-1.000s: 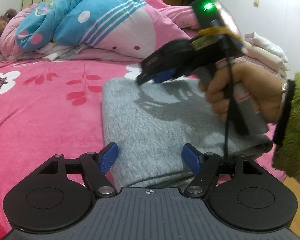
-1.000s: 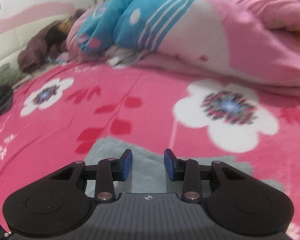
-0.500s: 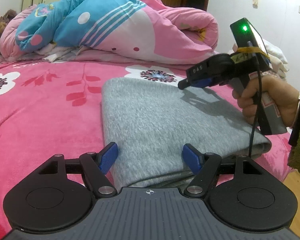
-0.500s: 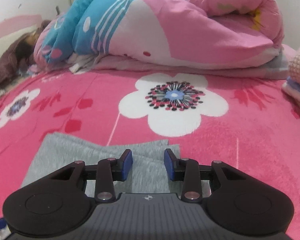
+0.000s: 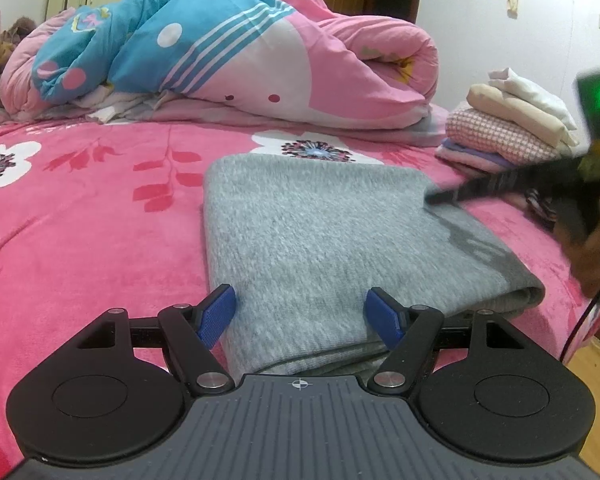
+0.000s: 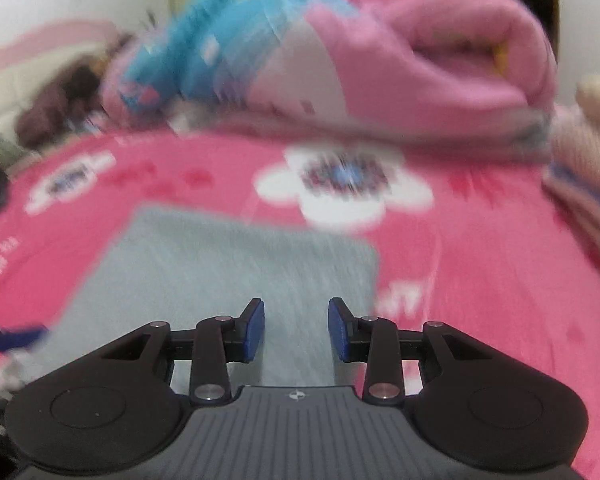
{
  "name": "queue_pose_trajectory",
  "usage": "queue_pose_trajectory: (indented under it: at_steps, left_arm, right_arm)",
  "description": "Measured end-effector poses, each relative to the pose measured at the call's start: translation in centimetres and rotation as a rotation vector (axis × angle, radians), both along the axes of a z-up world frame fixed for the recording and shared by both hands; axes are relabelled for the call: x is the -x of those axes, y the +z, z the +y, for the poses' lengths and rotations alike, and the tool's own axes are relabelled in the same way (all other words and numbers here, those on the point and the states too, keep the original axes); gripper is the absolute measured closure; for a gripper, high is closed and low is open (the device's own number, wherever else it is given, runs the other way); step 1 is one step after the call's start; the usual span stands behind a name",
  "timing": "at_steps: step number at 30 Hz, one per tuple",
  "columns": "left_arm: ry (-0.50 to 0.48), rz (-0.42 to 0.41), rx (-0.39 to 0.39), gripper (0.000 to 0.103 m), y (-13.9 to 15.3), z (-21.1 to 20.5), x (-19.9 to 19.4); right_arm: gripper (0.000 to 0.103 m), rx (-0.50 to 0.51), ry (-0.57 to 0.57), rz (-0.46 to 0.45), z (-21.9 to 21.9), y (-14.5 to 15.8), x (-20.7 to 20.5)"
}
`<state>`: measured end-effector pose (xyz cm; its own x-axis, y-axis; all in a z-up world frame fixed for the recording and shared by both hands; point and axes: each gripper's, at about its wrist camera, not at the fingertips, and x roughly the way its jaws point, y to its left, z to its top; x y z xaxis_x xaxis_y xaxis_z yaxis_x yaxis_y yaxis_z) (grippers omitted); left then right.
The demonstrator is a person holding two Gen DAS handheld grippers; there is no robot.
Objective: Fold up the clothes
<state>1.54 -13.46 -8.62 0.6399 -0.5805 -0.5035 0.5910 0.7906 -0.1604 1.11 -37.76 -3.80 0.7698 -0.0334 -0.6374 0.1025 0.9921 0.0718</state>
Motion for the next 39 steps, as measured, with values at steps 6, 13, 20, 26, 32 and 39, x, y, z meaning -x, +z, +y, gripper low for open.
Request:
queue_pose_trajectory:
  at_steps: [6,13,20,26,32,39]
  left_arm:
    - [0.003,0.003,0.003,0.030,-0.1,0.0,-0.1]
    - [0.004,0.012,0.007,0.029,-0.1,0.1,-0.2]
    - [0.005,0.016,0.007,0.028,-0.1,0.2,-0.2]
    - [0.009,0.024,0.013,0.026,-0.2,0.2,-0.4]
    - [0.034,-0.038,0.033,0.027,0.9,0.8,0.3]
    - [0.010,-0.095,0.009,0.027,3.0,-0.3,0.1]
  right_arm:
    - [0.065,0.002,0.024,-0.062,1.0,0.5,2.2]
    - [0.065,0.020,0.078,-0.162,2.7,2.1,5.4]
    - [0.065,0.061,0.096,-0.122,3.8,-0.2,5.7]
    - [0.065,0.060,0.111,-0.169,4.3,-0.2,7.1]
    - [0.065,0.060,0.123,-0.215,4.4,-2.2,8.3]
    - [0.065,0.051,0.111,-0.235,4.5,-2.4,8.5]
